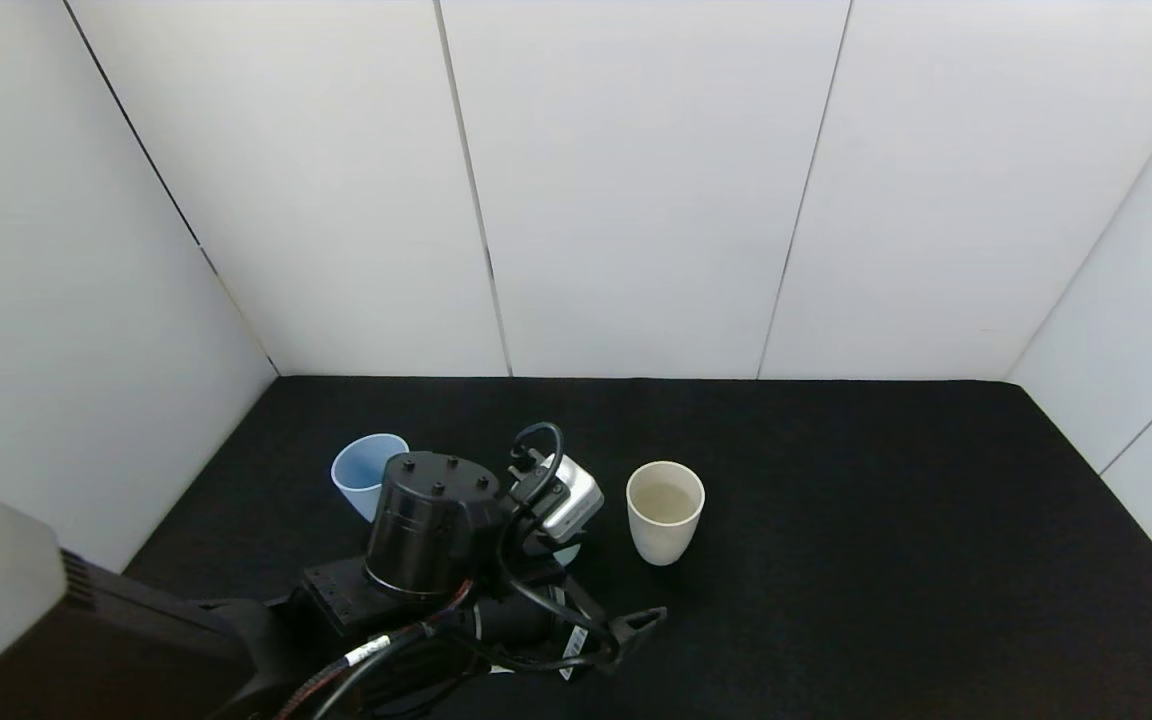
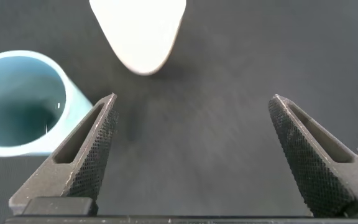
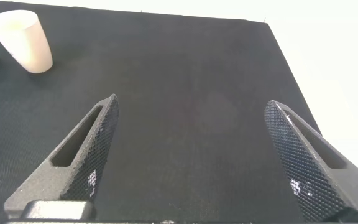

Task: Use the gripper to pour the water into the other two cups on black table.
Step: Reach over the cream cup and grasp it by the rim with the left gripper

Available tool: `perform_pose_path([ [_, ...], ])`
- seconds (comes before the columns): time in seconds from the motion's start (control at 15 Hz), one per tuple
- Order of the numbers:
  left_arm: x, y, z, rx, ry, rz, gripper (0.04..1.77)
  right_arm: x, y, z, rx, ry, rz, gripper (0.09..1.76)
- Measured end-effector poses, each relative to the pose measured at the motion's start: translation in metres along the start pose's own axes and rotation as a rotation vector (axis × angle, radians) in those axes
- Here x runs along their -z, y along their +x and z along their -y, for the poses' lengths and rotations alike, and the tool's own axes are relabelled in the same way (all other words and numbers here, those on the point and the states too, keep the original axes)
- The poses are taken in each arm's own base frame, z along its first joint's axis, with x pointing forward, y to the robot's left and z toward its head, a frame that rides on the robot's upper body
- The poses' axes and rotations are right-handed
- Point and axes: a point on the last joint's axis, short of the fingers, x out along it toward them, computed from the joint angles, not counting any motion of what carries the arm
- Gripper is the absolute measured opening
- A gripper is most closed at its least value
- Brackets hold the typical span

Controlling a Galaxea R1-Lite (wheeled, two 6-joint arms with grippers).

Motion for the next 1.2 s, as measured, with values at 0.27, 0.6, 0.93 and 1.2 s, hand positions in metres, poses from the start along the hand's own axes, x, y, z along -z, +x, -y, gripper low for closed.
perform_pose_path([
  [0.27,0.013,0.031,0.001,-0.054,0.009,-0.005,1.72,0.000,0.000,0.000,0.000,0.000,0.000,1.71],
  [0.6,0.016,0.061,0.004,-0.086,0.016,-0.013,1.72,0.000,0.000,0.000,0.000,0.000,0.000,1.71],
  [0.93,0.012,0.083,0.002,-0.125,0.016,0.034,1.72,0.000,0.000,0.000,0.000,0.000,0.000,1.71],
  [1.2,0.013,0.094,0.001,-0.136,0.015,0.049,1.72,0.000,0.000,0.000,0.000,0.000,0.000,1.71],
])
